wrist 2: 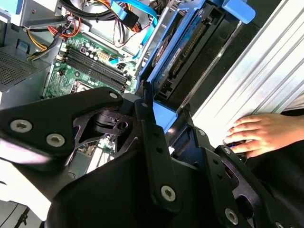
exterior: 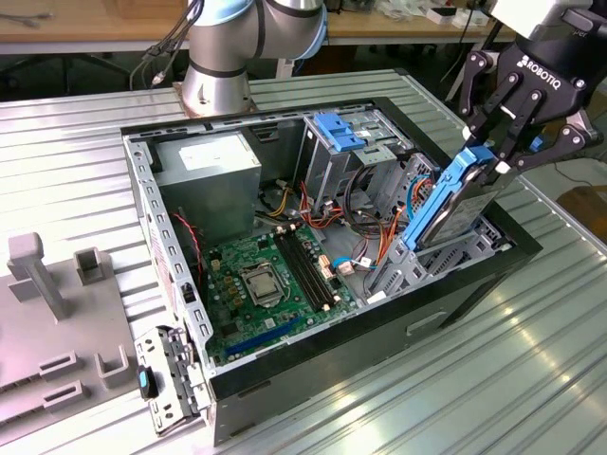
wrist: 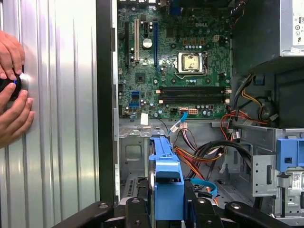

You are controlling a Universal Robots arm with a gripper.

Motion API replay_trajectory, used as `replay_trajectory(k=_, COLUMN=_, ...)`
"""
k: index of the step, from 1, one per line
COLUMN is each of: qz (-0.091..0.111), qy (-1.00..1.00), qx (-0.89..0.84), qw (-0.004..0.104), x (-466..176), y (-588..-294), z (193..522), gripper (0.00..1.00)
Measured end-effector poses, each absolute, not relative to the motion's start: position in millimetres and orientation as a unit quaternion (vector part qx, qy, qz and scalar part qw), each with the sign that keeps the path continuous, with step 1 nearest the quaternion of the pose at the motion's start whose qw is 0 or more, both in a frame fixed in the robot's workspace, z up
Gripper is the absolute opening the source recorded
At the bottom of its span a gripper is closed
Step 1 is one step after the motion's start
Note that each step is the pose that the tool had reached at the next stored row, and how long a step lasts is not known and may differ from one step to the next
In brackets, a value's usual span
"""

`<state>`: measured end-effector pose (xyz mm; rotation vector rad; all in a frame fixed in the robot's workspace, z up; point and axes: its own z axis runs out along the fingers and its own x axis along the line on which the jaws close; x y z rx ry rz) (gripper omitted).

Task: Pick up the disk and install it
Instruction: 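Insert the disk into the insertion slot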

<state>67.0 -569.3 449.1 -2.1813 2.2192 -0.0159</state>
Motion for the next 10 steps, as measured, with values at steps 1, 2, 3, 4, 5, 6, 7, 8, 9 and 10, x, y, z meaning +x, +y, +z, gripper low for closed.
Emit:
replay_trajectory(k=1, qz=-0.005, qy=0.713, qx=-0.701, qw=0.015, x=67.0, y=-569.3, z=448.6, gripper=0.37)
replay_trajectory(k=2, qz=-0.006, qy=0.713, qx=-0.701, qw=0.015, x=67.1, y=-569.3, z=447.2, gripper=0.37)
replay_trajectory(k=3, qz=-0.006, qy=0.713, qx=-0.701, qw=0.016, x=67.0, y=-569.3, z=446.5, gripper=0.37)
replay_trajectory(k=4, qz=-0.006, qy=0.713, qx=-0.701, qw=0.016, x=67.0, y=-569.3, z=446.2, gripper=0.37)
replay_trajectory(k=5, qz=-0.007, qy=0.713, qx=-0.701, qw=0.017, x=67.0, y=-569.3, z=445.9, gripper=0.37)
replay_trajectory(k=6, qz=-0.008, qy=0.713, qx=-0.701, qw=0.018, x=67.0, y=-569.3, z=445.4, gripper=0.37)
replay_trajectory(k=7, qz=-0.01, qy=0.713, qx=-0.701, qw=0.02, x=66.9, y=-569.4, z=445.1, gripper=0.37)
replay_trajectory(k=8, qz=-0.011, qy=0.713, qx=-0.701, qw=0.021, x=67.0, y=-569.4, z=444.9, gripper=0.37)
replay_trajectory(k=9, qz=-0.011, qy=0.713, qx=-0.701, qw=0.021, x=67.1, y=-569.4, z=444.9, gripper=0.37)
replay_trajectory(k=10, qz=-0.011, qy=0.713, qx=-0.701, qw=0.021, x=67.1, y=-569.3, z=444.8, gripper=0.37)
